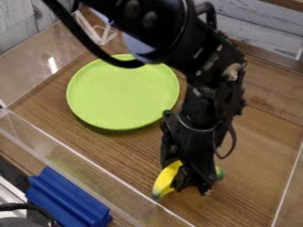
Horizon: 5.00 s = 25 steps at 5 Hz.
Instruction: Put the banana in the green plate
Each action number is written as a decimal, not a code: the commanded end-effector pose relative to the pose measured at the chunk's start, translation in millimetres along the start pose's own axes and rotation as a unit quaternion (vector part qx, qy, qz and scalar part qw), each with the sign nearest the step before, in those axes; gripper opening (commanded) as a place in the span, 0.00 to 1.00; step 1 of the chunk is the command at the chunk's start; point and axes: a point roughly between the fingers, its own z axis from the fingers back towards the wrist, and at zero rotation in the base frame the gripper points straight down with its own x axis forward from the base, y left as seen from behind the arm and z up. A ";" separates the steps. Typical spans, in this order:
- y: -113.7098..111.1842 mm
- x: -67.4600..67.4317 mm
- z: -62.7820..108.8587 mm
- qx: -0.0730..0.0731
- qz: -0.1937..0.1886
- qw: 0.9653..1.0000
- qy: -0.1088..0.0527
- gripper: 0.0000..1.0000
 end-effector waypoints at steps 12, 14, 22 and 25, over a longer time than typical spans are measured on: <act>16.8 -2.0 17.1 0.008 0.044 0.999 -0.025 0.00; 18.5 -3.6 17.3 0.007 0.057 0.998 -0.024 0.00; 28.6 -12.7 31.2 0.001 0.124 0.992 -0.008 0.00; 45.2 -22.1 61.2 0.008 0.157 0.988 -0.003 0.00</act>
